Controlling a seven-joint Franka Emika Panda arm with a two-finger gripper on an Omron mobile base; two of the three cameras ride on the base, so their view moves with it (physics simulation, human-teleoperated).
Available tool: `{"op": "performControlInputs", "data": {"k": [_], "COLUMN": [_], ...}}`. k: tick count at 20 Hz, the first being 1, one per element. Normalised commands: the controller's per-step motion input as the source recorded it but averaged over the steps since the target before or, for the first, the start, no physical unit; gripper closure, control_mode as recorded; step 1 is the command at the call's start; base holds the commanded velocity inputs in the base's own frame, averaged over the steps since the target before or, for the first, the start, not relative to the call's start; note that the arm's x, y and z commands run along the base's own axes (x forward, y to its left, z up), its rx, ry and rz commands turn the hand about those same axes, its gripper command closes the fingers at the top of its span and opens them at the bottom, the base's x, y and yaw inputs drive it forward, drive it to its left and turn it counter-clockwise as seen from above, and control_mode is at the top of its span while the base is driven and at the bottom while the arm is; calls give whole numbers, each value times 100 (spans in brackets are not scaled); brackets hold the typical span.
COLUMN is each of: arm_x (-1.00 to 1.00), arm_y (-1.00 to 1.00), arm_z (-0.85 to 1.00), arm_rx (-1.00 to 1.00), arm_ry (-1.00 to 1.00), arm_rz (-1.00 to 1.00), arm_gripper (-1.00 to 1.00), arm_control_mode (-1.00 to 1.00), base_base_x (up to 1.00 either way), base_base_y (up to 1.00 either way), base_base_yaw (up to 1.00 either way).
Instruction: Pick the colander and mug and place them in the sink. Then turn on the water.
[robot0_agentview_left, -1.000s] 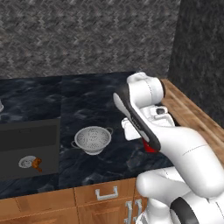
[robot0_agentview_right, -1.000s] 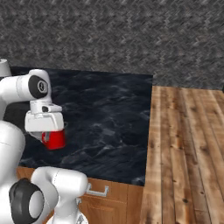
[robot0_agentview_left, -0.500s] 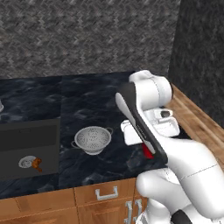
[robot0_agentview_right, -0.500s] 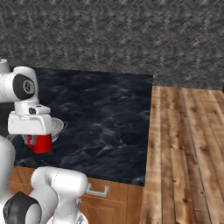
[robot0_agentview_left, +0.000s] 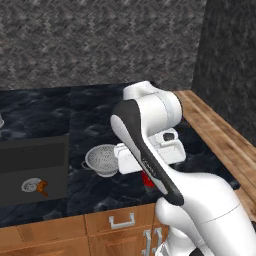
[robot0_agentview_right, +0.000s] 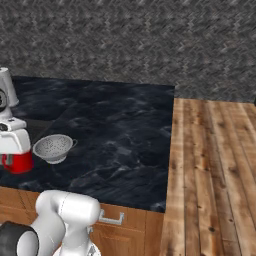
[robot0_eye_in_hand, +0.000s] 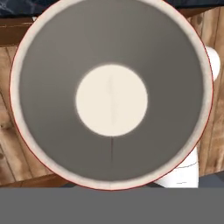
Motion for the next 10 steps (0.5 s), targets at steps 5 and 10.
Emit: {"op": "performControlInputs", "data": {"k": [5,10], "arm_x": [0,-4], "arm_y": [55,42], "arm_z": [25,25], "arm_rx": [0,1], "arm_ry": [-4,-3], "arm_rz": [4,3], "arm_gripper": [100,100], "arm_control_mode": [-100,-100], "base_base_x": [0,0], "base_base_y": [0,0], "base_base_yaw": [0,0]}}
